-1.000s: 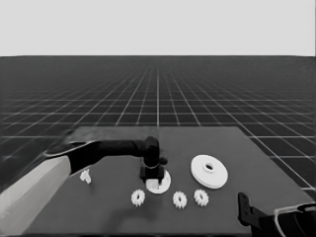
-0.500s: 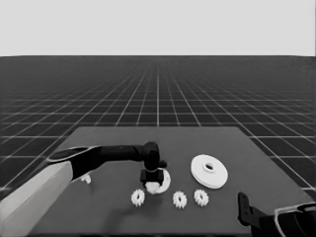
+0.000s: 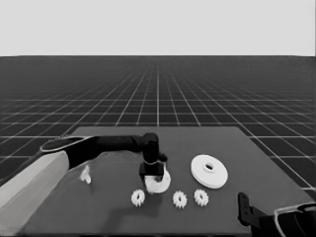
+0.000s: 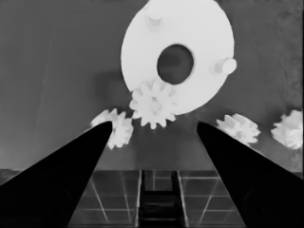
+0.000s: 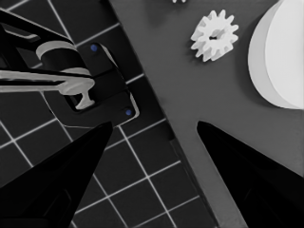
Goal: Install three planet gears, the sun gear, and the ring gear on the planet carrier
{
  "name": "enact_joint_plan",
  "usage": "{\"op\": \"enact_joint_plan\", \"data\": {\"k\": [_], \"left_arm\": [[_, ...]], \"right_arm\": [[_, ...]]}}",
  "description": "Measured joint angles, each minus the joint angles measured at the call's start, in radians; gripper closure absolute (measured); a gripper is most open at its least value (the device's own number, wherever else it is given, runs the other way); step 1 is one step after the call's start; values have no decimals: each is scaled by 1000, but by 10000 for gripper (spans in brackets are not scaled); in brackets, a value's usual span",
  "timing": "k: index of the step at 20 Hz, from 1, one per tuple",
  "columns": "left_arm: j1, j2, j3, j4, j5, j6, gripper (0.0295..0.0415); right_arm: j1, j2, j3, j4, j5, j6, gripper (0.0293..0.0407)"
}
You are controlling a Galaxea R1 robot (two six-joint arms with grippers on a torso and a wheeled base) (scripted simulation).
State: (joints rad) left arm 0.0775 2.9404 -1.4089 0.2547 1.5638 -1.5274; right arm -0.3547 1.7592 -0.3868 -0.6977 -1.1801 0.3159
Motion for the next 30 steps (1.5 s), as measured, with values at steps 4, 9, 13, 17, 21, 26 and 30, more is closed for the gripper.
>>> {"op": "enact_joint_plan", "data": {"k": [4, 9, 13, 17, 21, 26, 30], "left_arm": [[-58, -2, 19, -56, 3, -15, 326], [-56, -89, 159, -54, 12, -64, 326], [-43, -206, 311, -42, 22, -102, 326], [-42, -219, 327, -41, 22, -105, 326], [154, -206, 233, 156, 5, -27, 326], [195, -199, 195, 196, -11, 0, 326], [197, -198, 193, 199, -12, 2, 397]], "right_arm": [[0, 0, 0, 0, 0, 0, 315], [0, 0, 0, 0, 0, 0, 315], [0, 0, 0, 0, 0, 0, 315], [0, 0, 0, 0, 0, 0, 315], [0, 0, 0, 0, 0, 0, 315], [0, 0, 0, 0, 0, 0, 315], [0, 0, 0, 0, 0, 0, 315]]}}
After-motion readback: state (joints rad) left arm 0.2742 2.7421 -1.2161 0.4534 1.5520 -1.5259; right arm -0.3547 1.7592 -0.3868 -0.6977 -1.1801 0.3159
